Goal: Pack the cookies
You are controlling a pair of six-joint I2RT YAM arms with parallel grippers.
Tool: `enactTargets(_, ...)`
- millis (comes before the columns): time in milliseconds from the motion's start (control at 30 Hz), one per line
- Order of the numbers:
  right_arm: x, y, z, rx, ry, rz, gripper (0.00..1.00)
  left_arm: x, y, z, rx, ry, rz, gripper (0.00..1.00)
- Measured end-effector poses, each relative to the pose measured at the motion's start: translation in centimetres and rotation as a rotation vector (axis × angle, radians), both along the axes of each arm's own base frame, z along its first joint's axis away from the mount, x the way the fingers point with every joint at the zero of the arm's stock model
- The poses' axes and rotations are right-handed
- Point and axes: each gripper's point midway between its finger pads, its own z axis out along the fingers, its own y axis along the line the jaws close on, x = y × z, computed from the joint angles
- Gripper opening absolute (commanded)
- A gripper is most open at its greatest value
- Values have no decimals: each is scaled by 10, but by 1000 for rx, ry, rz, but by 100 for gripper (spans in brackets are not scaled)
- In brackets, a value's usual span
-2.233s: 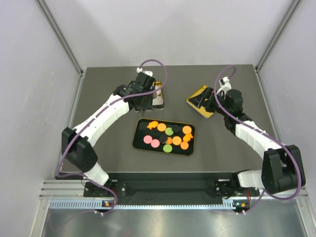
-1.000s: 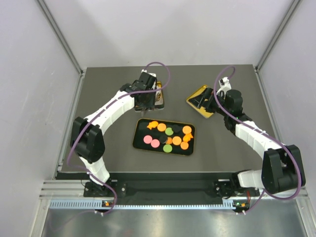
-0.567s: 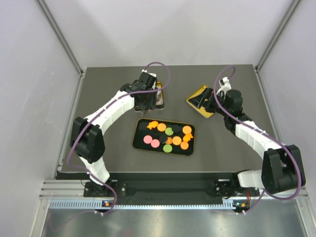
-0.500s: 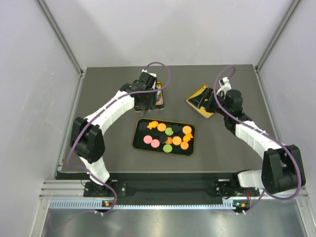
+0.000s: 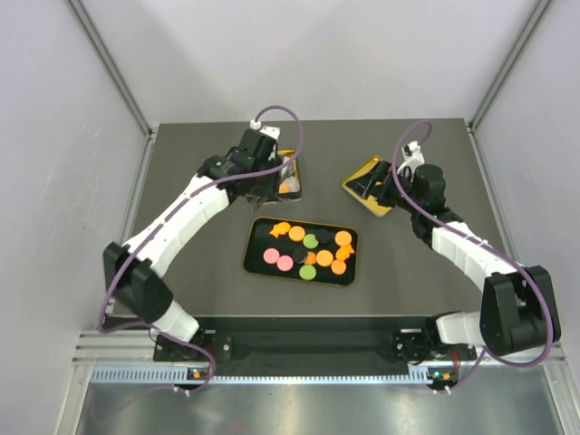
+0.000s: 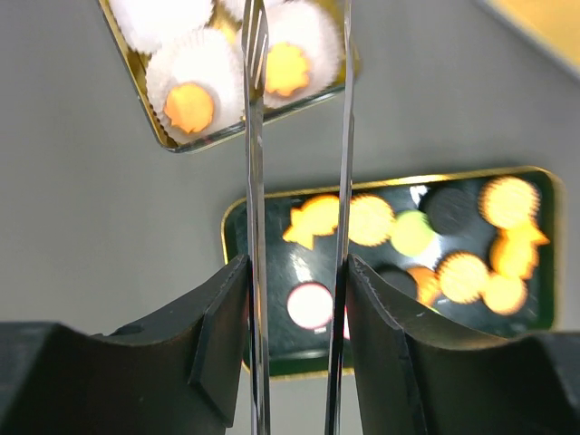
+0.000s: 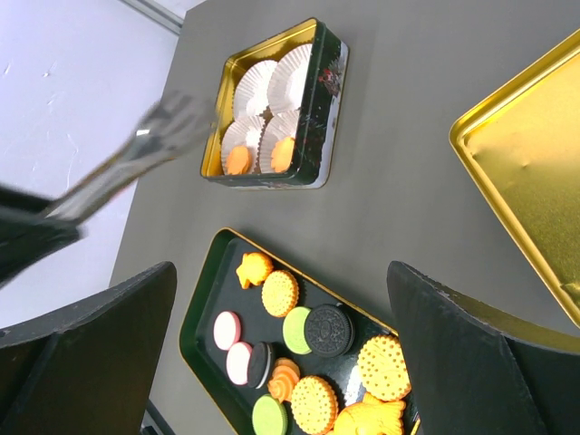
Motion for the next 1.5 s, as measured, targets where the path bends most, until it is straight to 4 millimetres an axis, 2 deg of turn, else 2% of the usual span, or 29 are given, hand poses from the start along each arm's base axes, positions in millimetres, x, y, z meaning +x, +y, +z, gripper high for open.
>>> enactTargets(133,0,0,0,-1,0,-1,100,-32,-6,37,-40,-73,-58,50)
enactTargets(233,1,-1,0,-6,-3,-4,100,-61,-4,42,-44,-76,-103,50)
enactTargets(300,1,-1,0,-7,-4,-5,100,-76,1,36,-30,-51,-120,49)
enactTargets(433,1,-1,-1,-8,-3,-6,100,-101,11,9,22,30,-139,49)
enactTargets(633,1,-1,-1,-8,-3,-6,100,-125,20,-28,84,131,-157,49)
enactTargets(867,1,-1,-1,-8,-3,-6,100,-133,25,-45,112,169,-146,50)
enactTargets(1300,1,-1,-1,-8,-2,-6,100,-132,35,-70,187,204,-122,50)
enactTargets(1500,1,-1,-1,-8,-2,-6,100,-131,33,-75,195,214,-123,50)
